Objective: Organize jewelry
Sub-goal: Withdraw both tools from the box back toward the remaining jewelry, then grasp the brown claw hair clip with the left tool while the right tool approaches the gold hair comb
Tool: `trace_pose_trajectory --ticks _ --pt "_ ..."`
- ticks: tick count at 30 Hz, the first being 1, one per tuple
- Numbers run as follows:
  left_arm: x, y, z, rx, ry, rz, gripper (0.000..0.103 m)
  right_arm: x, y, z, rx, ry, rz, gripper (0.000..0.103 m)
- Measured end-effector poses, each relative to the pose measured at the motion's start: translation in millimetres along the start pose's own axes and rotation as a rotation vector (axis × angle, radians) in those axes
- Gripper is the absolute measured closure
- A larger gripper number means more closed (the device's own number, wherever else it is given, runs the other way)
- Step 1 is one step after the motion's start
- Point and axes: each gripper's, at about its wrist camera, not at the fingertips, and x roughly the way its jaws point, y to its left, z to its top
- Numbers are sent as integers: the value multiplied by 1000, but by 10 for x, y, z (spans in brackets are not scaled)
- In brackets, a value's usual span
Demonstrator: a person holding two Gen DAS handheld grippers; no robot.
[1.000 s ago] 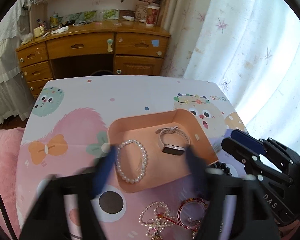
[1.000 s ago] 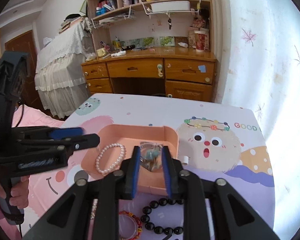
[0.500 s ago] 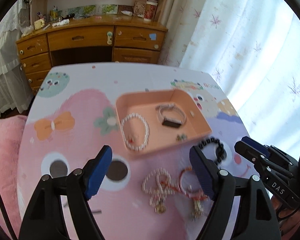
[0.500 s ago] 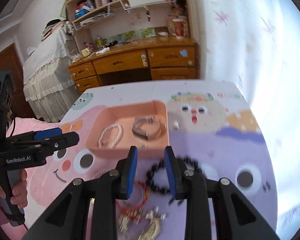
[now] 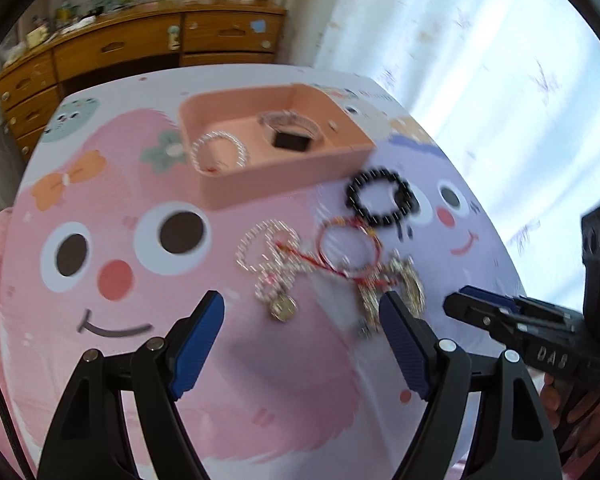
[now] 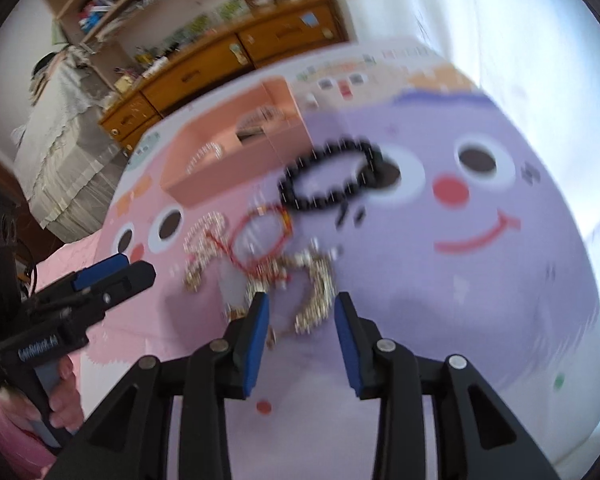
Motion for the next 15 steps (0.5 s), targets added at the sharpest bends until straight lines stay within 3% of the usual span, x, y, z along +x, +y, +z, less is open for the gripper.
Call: trace_pose_trajectory --ticks 8,15 --pt "162 -294 -249 177 -47 -26 25 104 -78 -40 81 28 -42 69" --pt "322 -426 -312 209 -19 -63 52 240 -9 85 51 55 -85 69"
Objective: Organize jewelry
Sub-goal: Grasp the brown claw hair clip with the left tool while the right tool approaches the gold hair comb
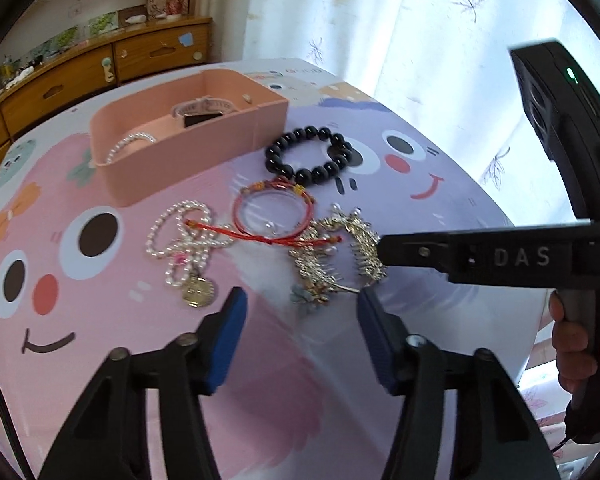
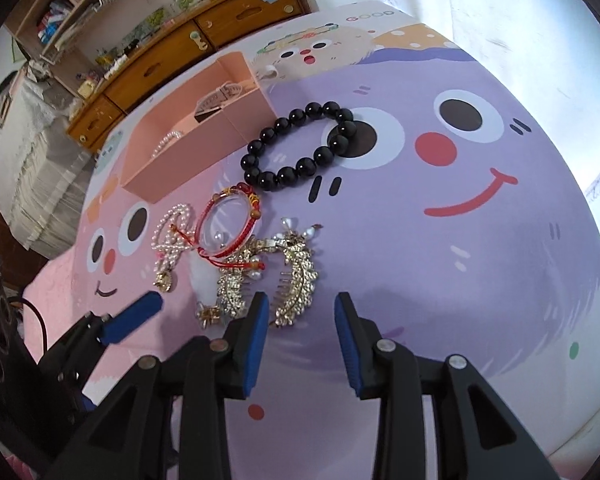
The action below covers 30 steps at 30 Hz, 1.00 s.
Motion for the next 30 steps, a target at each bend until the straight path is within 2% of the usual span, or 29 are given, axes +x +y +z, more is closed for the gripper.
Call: trace_pose_trajectory --ticks 3,7,15,18,22,26,30 --pt "39 -31 4 14 1 10 56 59 46 38 -24 20 -20 69" --pt "116 -14 29 9 23 13 73 123 97 78 -64 41 -59 69" --pt "180 16 36 5 28 17 74 214 159 174 -109 71 -88 69" --pt "203 9 47 9 31 9 84 236 191 207 -124 79 -98 69" --pt "176 -3 22 19 22 5 85 251 233 228 -134 94 -109 69" --pt "110 44 -2 2 11 11 85 268 244 248 -117 112 -86 69" --pt "39 104 -17 -24 2 16 85 285 278 246 -134 117 -105 69"
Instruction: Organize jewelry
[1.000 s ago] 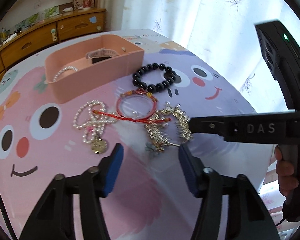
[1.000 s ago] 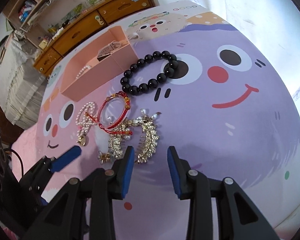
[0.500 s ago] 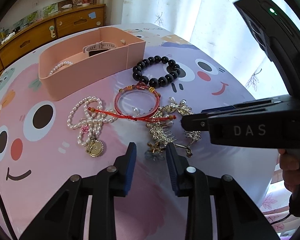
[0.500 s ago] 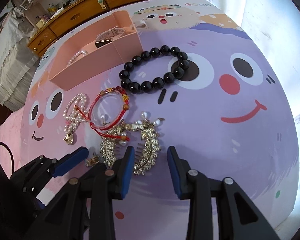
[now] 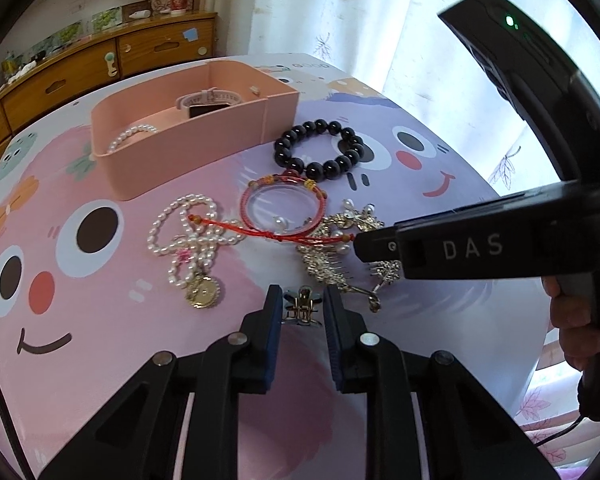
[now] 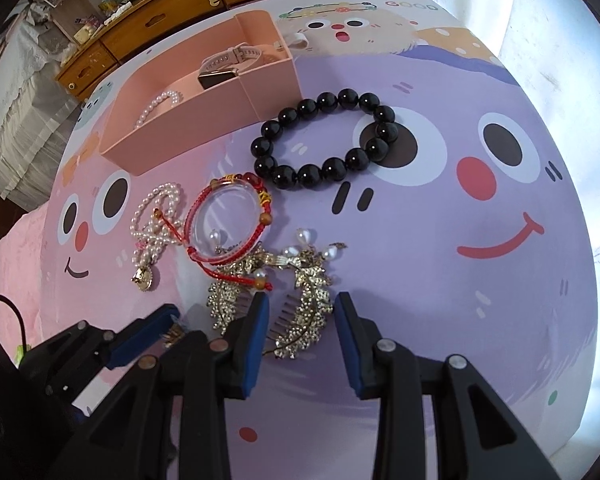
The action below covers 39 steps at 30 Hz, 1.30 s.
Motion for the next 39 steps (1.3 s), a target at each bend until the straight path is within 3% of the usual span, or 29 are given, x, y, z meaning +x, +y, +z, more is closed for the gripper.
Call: trace_pose_trajectory --ticks 3,6,8,12,25,28,39 --pt "-31 45 -7 -15 0 8 85 18 65 7 -48 11 -42 72" --pt "-62 64 -18 -17 1 28 85 8 28 7 -44 8 -42 91" --pt "-96 80 -26 -19 -3 32 85 11 -33 1 -25 14 -14 91" --pt "-158 99 -44 -24 -9 42 85 -37 3 -69 -87 -13 -57 92" --pt "-278 140 -56 -31 -14 67 85 -327 -76 -277 -118 -50 -39 96" --pt "-312 136 -47 -35 -16 63 85 -420 -62 -298 -120 -74 -37 101" --pt "-481 136 37 -26 -35 48 85 -737 -33 -267 -119 -141 -29 103"
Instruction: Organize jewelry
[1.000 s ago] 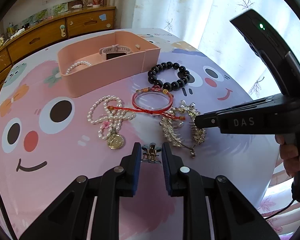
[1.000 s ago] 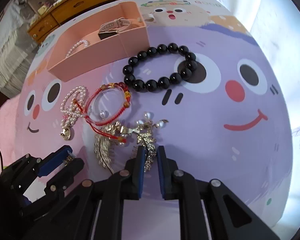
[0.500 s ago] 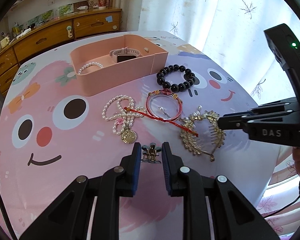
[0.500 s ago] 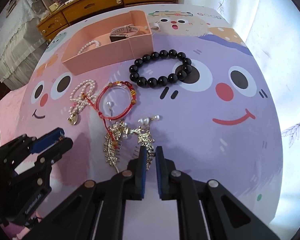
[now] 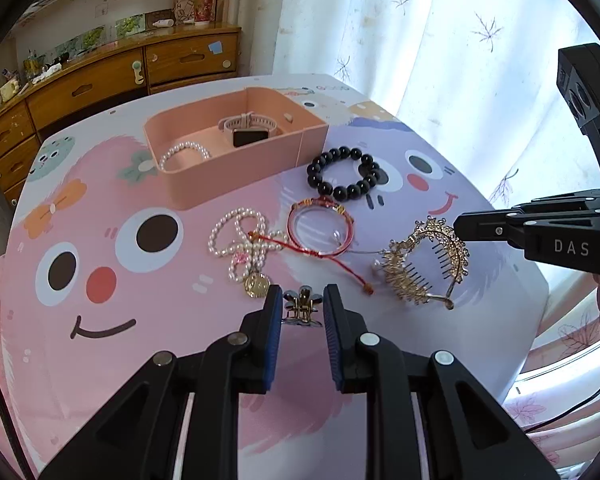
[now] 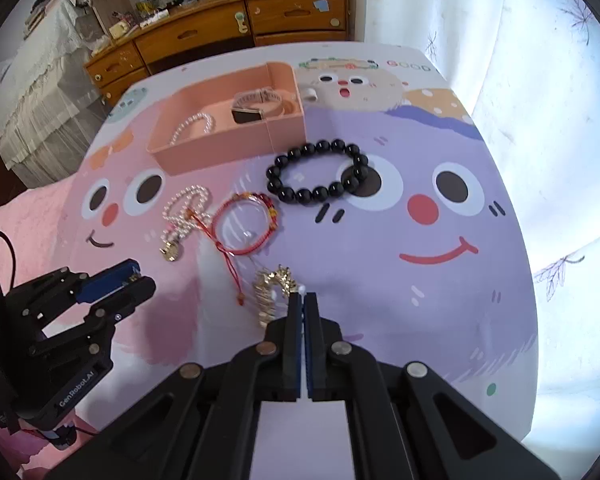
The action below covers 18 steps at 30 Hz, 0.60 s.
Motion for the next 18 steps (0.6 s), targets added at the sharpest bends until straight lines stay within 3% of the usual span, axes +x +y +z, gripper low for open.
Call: trace_pose_trajectory --ticks 12,15,18 --pt "-335 173 401 -28 -36 19 85 -375 120 391 -58 -68 10 103" --pt "-404 232 497 -34 -46 28 85 -312 121 450 -67 -29 44 103" --pt "-441 289 532 -52 -43 33 85 -43 120 391 -62 95 92 102"
